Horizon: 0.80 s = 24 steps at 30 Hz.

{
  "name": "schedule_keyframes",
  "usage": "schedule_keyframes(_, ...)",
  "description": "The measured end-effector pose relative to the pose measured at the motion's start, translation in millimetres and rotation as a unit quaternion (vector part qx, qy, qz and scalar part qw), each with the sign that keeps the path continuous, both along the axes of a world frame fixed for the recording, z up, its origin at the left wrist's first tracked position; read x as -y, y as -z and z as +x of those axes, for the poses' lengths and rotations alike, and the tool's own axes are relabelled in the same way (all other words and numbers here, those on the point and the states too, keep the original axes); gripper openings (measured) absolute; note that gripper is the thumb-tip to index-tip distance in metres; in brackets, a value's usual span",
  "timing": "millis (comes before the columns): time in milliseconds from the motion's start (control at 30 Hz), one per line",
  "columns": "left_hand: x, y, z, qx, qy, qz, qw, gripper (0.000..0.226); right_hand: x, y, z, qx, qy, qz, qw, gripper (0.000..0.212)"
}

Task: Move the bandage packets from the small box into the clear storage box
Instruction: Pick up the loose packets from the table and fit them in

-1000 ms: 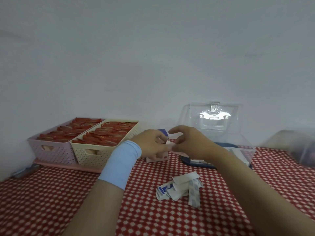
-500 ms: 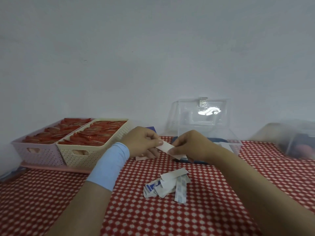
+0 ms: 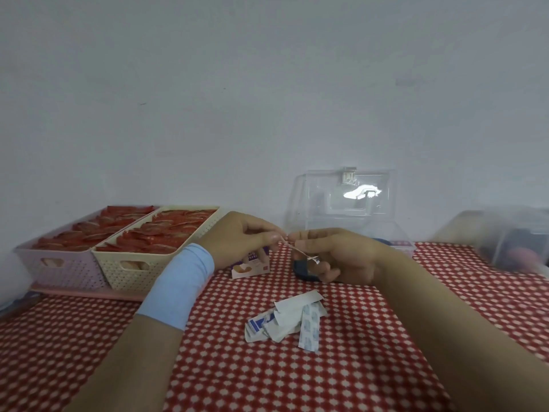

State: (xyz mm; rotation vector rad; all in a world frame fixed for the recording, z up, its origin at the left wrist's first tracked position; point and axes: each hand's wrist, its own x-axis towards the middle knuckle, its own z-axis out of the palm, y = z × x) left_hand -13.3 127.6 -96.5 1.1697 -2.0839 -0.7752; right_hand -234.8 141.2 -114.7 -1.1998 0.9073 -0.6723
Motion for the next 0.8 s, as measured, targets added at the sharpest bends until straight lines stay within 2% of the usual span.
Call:
schedule_keyframes(133, -3.0, -0.7, -4.0, -0.078, 0.013, 0.065, 0.995, 0.019, 2.5, 3.0, -0.2, -0.054, 0.028, -0.051, 0.997, 0.024)
schedule_keyframes(267, 1.9, 2.3, -6.6, -0.083, -0.051, -0.004, 0.995, 0.017, 0.6, 3.9, 3.9, -0.110, 0.028, -0.081, 0.990, 0.020)
schedule_keyframes(300, 3.8, 1.5, -5.1, -0.089, -0.057, -0.006, 0.994, 0.021, 0.0, 3.9, 4.7, -0.168, 0.023, -0.113, 0.979, 0.021)
schedule_keyframes(333, 5.7, 0.2, -2.5, -0.092, -0.059, -0.004, 0.994, 0.025, -0.9, 4.2, 5.4, -0.255, 0.003, -0.170, 0.952, 0.022)
schedule_keyframes(400, 7.7, -2.5, 3.6, -0.082, -0.066, -0.002, 0.994, 0.030, -0.8, 6.2, 8.2, -0.427, -0.079, -0.272, 0.859, 0.033)
schedule_keyframes(467, 8.7, -3.6, 7.3, -0.073, -0.088, -0.005, 0.993, 0.021, -2.0, 10.0, 13.0, -0.513, -0.160, -0.279, 0.796, 0.053)
schedule_keyframes(533, 11.1, -1.1, 8.1, -0.057, -0.099, -0.006, 0.993, 0.013, -3.3, 14.1, 17.6, -0.546, -0.203, -0.252, 0.772, 0.065)
schedule_keyframes(600, 13.5, 2.7, 7.9, -0.028, -0.100, -0.007, 0.995, 0.011, -2.8, 17.3, 19.8, -0.555, -0.213, -0.249, 0.764, 0.068)
schedule_keyframes(800, 14.3, 7.4, 0.4, -0.018, -0.103, 0.000, 0.995, 0.013, -0.2, 19.5, 17.4, -0.582, -0.139, -0.257, 0.759, 0.072)
